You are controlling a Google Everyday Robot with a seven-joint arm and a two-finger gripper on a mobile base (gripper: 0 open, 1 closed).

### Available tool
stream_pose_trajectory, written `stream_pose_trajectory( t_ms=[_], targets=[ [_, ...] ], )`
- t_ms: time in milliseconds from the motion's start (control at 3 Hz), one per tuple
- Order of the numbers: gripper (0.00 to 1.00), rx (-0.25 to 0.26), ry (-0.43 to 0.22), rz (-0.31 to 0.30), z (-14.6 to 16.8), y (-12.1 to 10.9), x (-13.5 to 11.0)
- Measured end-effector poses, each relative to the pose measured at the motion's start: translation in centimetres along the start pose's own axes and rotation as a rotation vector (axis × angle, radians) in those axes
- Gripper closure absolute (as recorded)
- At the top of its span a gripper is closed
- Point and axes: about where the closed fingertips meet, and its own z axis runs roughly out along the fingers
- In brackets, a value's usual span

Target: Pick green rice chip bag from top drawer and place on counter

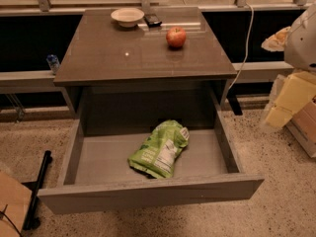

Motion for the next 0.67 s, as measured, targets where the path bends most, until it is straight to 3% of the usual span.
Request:
stream_pose_trajectory(
  t_ms=[333,667],
  targets=[
    [0.00,0.012,0.000,0.039,0.0,0.0,0.3],
    [0.00,-0.014,-0.050,0.119,2.3,0.8,-0.3]
  ],
)
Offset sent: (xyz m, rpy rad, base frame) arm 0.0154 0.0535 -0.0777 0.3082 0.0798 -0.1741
